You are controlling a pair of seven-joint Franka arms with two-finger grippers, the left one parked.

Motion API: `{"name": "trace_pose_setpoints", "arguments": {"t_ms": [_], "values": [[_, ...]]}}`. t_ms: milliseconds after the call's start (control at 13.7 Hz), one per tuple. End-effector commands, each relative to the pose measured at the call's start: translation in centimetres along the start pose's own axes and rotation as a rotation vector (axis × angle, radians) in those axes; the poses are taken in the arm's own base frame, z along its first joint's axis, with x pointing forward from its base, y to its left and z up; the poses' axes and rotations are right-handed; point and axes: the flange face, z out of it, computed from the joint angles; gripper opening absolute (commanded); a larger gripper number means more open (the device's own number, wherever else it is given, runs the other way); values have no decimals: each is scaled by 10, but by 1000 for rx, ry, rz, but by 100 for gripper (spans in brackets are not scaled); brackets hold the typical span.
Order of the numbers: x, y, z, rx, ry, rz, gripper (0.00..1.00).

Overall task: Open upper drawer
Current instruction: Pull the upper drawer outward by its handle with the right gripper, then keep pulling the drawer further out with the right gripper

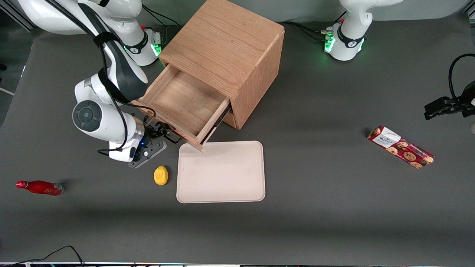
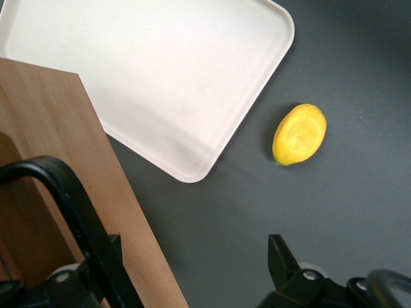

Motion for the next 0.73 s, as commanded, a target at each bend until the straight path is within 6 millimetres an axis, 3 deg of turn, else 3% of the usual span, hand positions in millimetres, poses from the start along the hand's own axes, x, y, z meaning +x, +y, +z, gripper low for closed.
{"name": "trace_pose_setpoints", "arguments": {"t_ms": [0, 657], "values": [[7, 21, -8, -26, -23, -23, 100], [18, 49, -14, -42, -23, -41, 100]]}}
